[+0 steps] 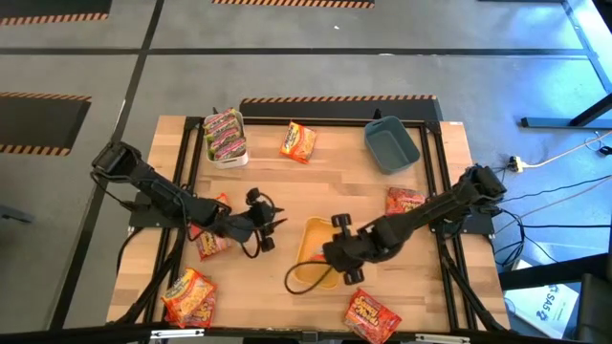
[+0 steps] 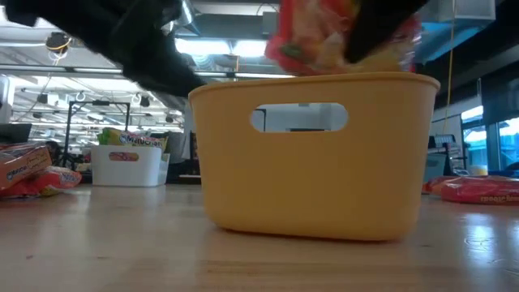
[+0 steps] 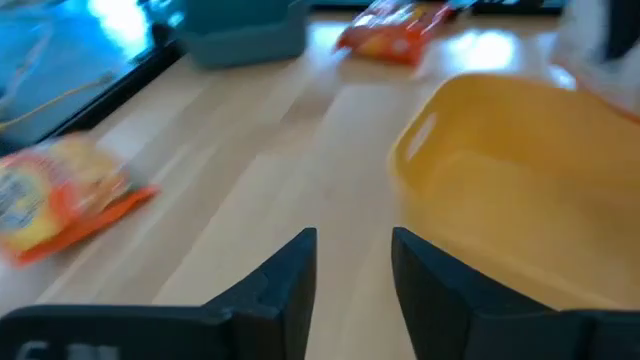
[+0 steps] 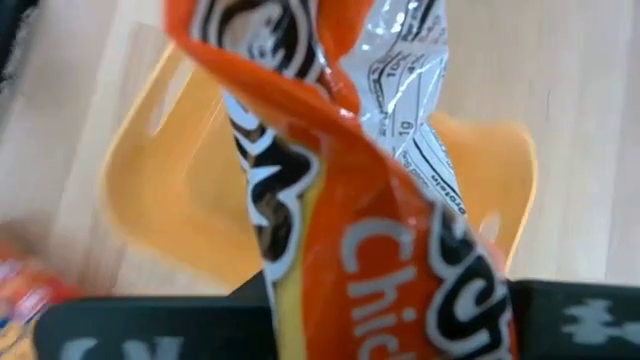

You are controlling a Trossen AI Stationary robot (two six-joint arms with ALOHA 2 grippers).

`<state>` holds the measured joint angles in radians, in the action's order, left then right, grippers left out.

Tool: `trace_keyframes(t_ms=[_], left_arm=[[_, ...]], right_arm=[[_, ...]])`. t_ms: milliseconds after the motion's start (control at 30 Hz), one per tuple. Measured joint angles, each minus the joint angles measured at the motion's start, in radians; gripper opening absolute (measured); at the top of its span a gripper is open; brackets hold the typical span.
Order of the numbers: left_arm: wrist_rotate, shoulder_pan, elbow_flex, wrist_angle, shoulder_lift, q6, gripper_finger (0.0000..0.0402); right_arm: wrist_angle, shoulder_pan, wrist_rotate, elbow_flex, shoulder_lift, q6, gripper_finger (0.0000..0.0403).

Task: Sort Maruchan noodles
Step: Put the middle right orange noodle pack into the yellow bin

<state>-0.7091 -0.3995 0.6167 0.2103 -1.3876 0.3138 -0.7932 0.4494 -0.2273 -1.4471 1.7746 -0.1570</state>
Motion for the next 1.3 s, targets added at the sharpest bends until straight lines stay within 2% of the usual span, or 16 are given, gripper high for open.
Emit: trace_keyframes(t_ms=[100, 200, 267, 367, 467, 767, 900, 1000, 1167, 1300], left_arm=[[0.100, 0.043, 0.000, 0.116, -0.028, -0.086, 0.0156], [0.248, 0.109, 0.009, 0.211, -0.088, -0.120, 0.0179], [0.327, 0.154, 0.037, 0.224, -0.141, -0.123, 0.0186], [0.386, 0.208, 0.108, 0.226, -0.226, -0.135, 0.0189], [0.439, 0.249, 0.191, 0.167, -0.294, -0.170, 0.0190], [0.648, 0.325, 0.449, -0.163, -0.414, -0.255, 0.0190], [0.659, 0.339, 0.494, -0.257, -0.461, -0.272, 0.0185], [0.653, 0.346, 0.494, -0.262, -0.473, -0.272, 0.0168], [0.648, 0.339, 0.494, -0.264, -0.473, -0.266, 0.0115], [0.637, 0.326, 0.494, -0.263, -0.473, -0.208, 0.0069]], right_arm=[[-0.065, 0.034, -0.043, 0.002, -0.023, -0.069, 0.0073], [-0.112, 0.070, -0.117, 0.002, -0.034, -0.117, 0.0073], [-0.130, 0.084, -0.136, 0.002, -0.034, -0.131, 0.0073], [-0.149, 0.091, -0.138, 0.002, -0.034, -0.150, 0.0073], [-0.170, 0.089, -0.145, 0.002, -0.034, -0.162, 0.0073], [-0.237, 0.087, -0.176, 0.003, -0.034, -0.209, 0.0073], [-0.238, 0.088, -0.175, 0.003, -0.034, -0.217, 0.0073], [-0.237, 0.088, -0.173, 0.003, -0.034, -0.217, 0.0073], [-0.199, 0.088, -0.185, 0.003, -0.034, -0.214, 0.0073], [-0.146, 0.088, -0.239, 0.003, -0.034, -0.206, 0.0073]])
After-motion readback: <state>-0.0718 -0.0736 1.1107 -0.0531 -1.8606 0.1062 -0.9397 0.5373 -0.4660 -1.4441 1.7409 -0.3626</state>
